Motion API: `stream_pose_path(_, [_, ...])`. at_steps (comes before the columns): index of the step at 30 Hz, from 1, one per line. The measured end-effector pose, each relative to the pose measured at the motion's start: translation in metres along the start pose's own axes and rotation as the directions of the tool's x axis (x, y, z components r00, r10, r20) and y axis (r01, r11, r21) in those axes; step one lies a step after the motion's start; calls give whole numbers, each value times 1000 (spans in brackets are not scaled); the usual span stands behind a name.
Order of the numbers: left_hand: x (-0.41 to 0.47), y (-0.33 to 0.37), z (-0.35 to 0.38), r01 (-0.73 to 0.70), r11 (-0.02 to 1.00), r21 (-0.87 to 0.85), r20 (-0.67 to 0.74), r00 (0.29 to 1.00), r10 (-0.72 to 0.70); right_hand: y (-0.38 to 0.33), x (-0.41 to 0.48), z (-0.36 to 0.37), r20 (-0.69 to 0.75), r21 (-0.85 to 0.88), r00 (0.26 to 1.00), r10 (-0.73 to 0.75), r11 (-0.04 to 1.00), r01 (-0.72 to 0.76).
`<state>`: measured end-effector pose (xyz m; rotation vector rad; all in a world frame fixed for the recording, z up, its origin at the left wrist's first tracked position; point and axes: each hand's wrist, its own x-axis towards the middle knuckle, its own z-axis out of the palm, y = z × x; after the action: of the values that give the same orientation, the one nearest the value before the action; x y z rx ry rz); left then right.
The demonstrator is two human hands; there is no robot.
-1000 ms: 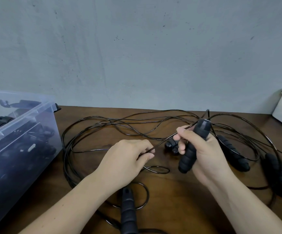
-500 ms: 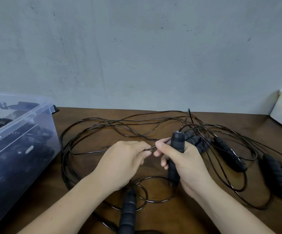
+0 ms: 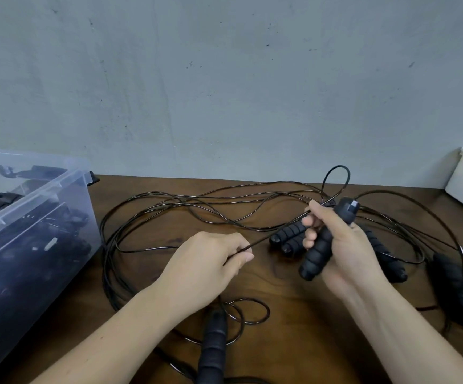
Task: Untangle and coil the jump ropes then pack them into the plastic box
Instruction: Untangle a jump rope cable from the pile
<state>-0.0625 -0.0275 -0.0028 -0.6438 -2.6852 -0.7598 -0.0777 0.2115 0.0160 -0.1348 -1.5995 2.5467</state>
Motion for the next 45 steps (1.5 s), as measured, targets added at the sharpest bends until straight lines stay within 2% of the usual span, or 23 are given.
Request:
stream_pose_path(5, [-1, 2, -1, -15, 1000, -8, -14, 1000, 15, 23, -13, 14, 117, -199, 988, 106, 977, -81])
stream_pose_path(9, [-1, 1, -1, -45, 999, -4, -30, 999, 45, 39, -29, 24, 245, -347, 966, 83, 938, 8])
stream_pose_path(12, [-1, 0, -1, -50, 999, 7, -23, 998, 50, 43, -31, 26, 253, -371, 967, 34, 926, 65])
stream_pose_path(17, [-2, -1, 1, -64, 998, -2, -28, 998, 64, 36, -28, 24, 202, -335, 979, 22, 941, 48])
stream_pose_path(23, [-1, -2, 1, -20, 1000, -10, -25, 999, 20, 10, -6, 7, -3, -86, 1000, -8, 996, 7])
stream_pose_path(27, [-2, -1, 1, -36, 999, 2, -44, 998, 36, 16, -7, 10, 46, -68, 999, 25, 997, -22])
stream_pose_path(35, [-1, -3, 1, -82, 997, 4, -69, 994, 82, 44, -25, 21, 234, -273, 970, 69, 962, -3])
stream_pose_path(39, [-1, -3, 2, -77, 997, -8, -44, 996, 77, 42, -23, 19, 222, -306, 974, 41, 952, 29])
stream_pose_path(45, [-1, -2, 2, -46, 999, -17, -30, 998, 46, 18, -6, 7, 72, -164, 997, -34, 985, 46])
